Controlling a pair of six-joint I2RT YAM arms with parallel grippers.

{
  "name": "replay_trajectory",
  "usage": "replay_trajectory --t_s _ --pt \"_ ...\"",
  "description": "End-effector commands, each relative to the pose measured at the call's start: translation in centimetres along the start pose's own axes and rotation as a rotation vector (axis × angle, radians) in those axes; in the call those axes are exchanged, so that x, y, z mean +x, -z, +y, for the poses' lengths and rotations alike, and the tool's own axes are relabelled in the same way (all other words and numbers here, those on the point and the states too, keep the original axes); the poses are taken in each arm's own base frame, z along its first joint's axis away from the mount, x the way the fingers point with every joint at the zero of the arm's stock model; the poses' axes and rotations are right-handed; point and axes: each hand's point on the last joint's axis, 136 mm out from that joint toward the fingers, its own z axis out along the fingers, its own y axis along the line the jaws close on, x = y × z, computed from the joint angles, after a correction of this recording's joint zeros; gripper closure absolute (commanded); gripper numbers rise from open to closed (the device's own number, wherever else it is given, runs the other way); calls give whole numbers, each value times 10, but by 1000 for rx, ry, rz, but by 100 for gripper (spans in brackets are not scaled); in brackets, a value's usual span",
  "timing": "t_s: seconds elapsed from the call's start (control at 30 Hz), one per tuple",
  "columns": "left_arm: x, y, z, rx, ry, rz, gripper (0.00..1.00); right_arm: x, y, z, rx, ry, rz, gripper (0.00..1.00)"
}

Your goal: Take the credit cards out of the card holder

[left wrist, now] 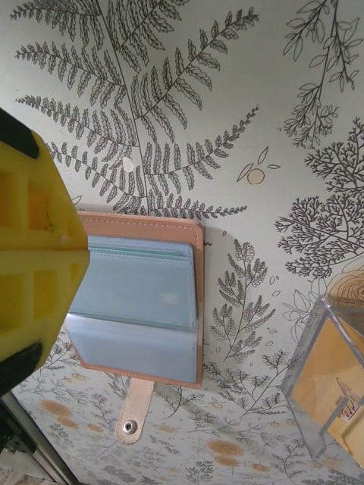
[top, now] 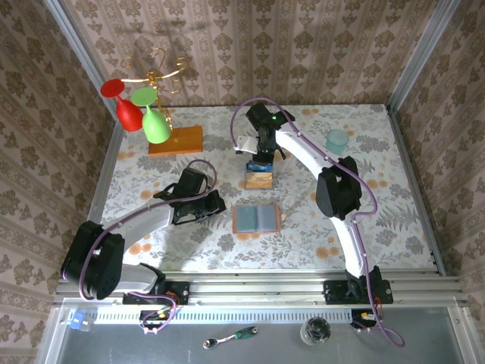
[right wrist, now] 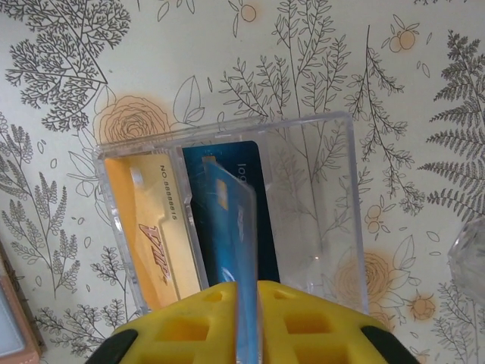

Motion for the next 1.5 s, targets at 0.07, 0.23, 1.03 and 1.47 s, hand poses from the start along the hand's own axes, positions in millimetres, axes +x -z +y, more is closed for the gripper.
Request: replay_trajectory --t_s 0.07,0.23,1.03,1.47 --pt "4 -4 8 -11 1 22 95 4 10 -11 49 3 27 82" --pt "3 -6 6 -3 -1 28 95 1 19 -13 70 -20 4 81" --pt "11 -32 -8 16 -36 78 96 -10 40 58 -7 -559 -285 76" --pt "29 -42 -8 4 -49 113 97 -11 38 114 -155 -925 -379 80"
